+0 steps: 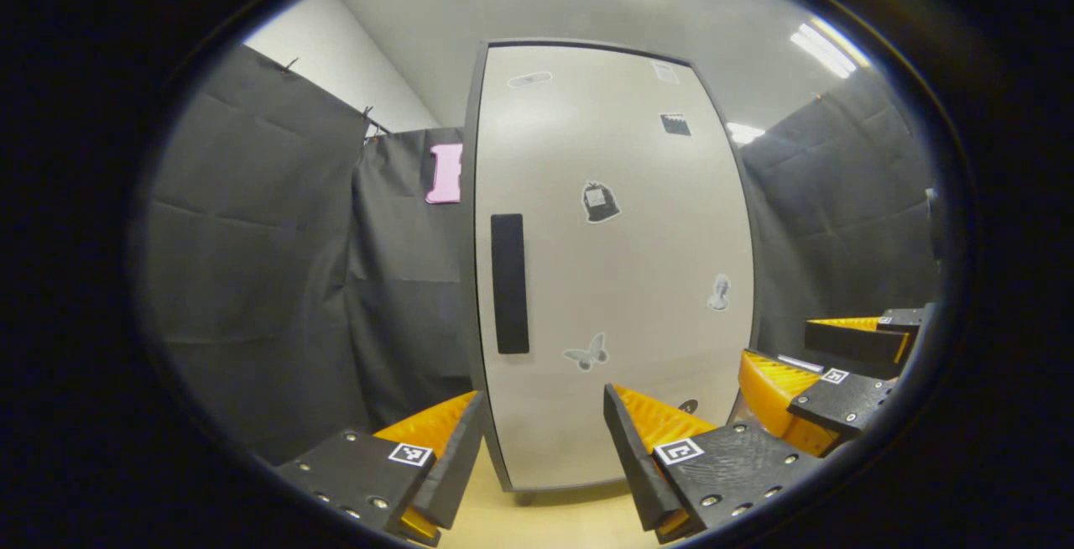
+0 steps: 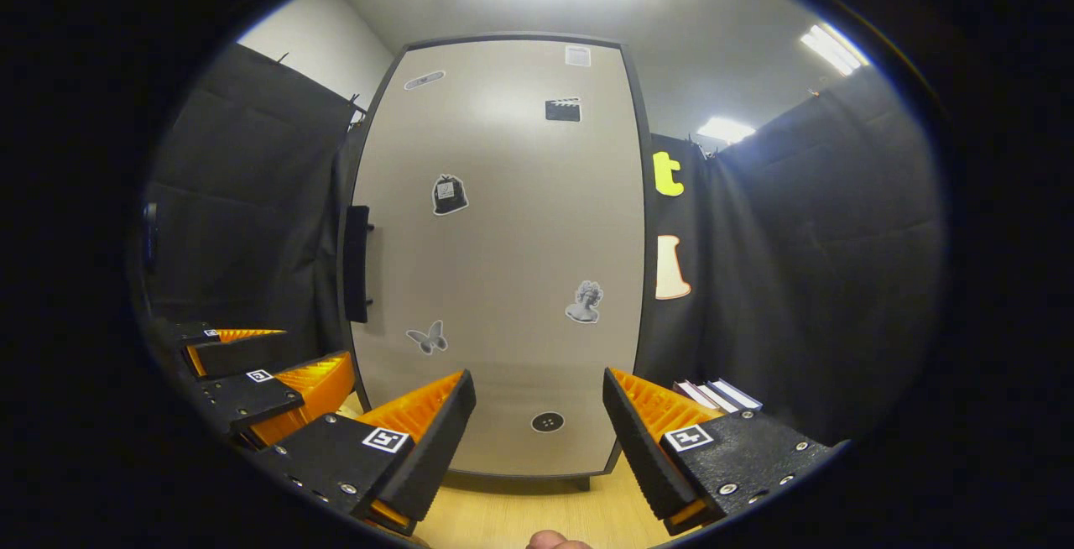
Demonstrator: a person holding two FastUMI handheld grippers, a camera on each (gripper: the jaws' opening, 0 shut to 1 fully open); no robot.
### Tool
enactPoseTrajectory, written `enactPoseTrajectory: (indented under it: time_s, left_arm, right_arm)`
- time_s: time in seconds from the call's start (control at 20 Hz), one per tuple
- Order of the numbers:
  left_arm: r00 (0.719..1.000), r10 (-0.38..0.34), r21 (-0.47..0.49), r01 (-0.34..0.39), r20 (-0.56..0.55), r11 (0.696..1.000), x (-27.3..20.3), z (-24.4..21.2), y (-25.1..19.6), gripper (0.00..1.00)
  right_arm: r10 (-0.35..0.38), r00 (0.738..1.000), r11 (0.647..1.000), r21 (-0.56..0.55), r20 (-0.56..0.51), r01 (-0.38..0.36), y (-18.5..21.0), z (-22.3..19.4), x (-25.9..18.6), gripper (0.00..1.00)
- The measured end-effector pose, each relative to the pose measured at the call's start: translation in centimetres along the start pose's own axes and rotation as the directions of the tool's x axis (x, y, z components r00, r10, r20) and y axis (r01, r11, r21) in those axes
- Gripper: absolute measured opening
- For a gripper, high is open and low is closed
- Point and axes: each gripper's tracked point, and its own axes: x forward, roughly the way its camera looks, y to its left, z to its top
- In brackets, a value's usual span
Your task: Open the cabinet door with the right hand, grasp the bottle in the cabinet with the left hand and place it on the coaster, then close the cabinet door with the right hand.
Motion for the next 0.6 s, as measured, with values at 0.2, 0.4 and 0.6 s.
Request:
enactPoseTrajectory:
  time_s: [0.2,0.4,0.6]
  left_arm:
    - [1.000,0.001,0.015,-0.001,0.014,1.000,0.0,0.4,0.0,0.80]
    - [1.000,-0.007,0.025,0.006,0.027,1.000,-0.3,1.0,-0.1,0.80]
    - [0.999,-0.012,0.033,0.010,0.038,0.999,-0.1,1.5,-0.1,0.80]
  right_arm:
    - [-0.003,1.000,1.000,0.004,0.005,0.003,0.0,0.4,0.0,0.94]
    - [-0.004,1.000,1.000,-0.004,0.008,0.004,0.2,0.7,-0.1,0.94]
    - [-0.015,1.000,1.000,-0.011,0.010,0.015,-0.1,1.0,-0.2,0.94]
